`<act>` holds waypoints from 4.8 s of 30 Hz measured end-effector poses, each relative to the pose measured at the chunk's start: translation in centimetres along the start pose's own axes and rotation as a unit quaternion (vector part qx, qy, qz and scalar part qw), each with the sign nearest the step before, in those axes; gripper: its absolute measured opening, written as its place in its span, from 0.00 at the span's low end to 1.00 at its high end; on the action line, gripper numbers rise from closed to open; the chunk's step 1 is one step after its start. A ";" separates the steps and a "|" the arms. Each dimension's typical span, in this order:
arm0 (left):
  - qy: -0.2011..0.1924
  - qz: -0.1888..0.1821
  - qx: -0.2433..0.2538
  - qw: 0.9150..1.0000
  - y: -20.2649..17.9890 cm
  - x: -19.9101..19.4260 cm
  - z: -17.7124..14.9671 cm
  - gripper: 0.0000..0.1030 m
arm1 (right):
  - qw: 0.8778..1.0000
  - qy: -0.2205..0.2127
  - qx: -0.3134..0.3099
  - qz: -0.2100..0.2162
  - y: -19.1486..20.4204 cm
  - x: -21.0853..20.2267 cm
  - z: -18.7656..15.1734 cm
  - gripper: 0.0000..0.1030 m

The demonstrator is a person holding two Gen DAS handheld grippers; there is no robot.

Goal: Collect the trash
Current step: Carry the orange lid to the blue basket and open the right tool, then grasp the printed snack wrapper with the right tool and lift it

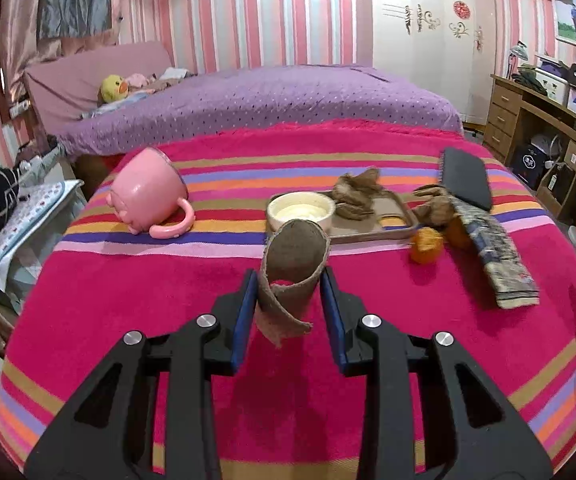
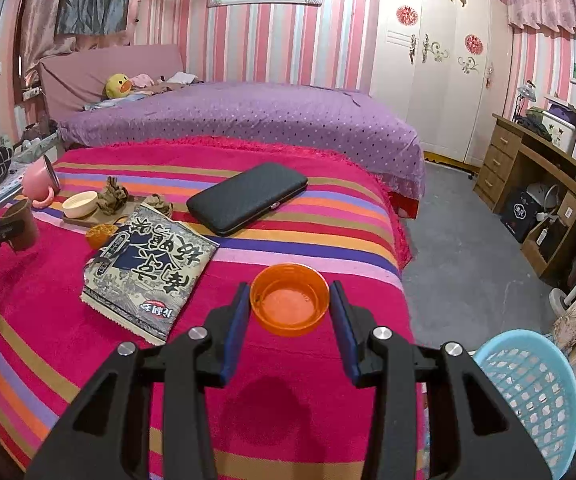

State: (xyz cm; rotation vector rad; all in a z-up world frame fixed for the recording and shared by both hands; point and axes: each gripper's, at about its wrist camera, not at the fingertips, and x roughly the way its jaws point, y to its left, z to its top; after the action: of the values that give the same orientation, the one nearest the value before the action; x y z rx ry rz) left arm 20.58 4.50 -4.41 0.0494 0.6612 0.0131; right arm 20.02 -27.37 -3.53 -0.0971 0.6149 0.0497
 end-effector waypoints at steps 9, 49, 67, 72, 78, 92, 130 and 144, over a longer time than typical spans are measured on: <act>-0.038 -0.017 0.020 0.999 -5.9 -4.1 0.0 0.30 | 1.000 -0.018 0.007 -0.014 -4.3 -3.1 -1.1 0.39; -0.027 -0.225 0.118 0.967 -43.9 -6.0 -2.1 0.77 | 0.973 -0.020 0.157 -0.166 -27.9 -10.4 -11.6 0.39; -0.053 -0.163 0.091 0.981 -36.8 -5.4 -0.7 0.94 | 0.973 -0.008 0.148 -0.177 -25.4 -8.3 -10.7 0.83; -0.052 -0.155 0.090 0.982 -34.3 -5.8 -0.3 0.94 | 0.967 -0.017 0.156 -0.202 -24.6 -8.7 -9.8 0.93; -0.052 -0.133 0.071 0.987 -28.6 -6.5 0.6 0.94 | 0.970 -0.015 0.156 -0.188 -21.8 -7.8 -7.9 0.96; -0.059 -0.012 0.045 0.997 -10.6 -6.0 1.4 0.95 | 0.992 -0.004 0.075 -0.097 -6.5 -2.2 -1.9 0.96; -0.025 0.029 -0.007 0.999 0.1 -2.1 -0.3 0.95 | 0.997 0.058 0.043 0.017 5.2 4.8 0.5 0.37; 0.004 -0.009 0.018 1.000 -5.6 1.2 0.6 0.94 | 0.999 0.010 0.033 0.021 1.1 2.2 0.9 0.04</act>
State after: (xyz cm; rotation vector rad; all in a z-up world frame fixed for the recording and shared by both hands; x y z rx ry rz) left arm 21.84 -1.08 -4.93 0.0788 0.6689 -0.0154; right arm 22.27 -26.16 -4.19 -0.0206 0.6388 0.0693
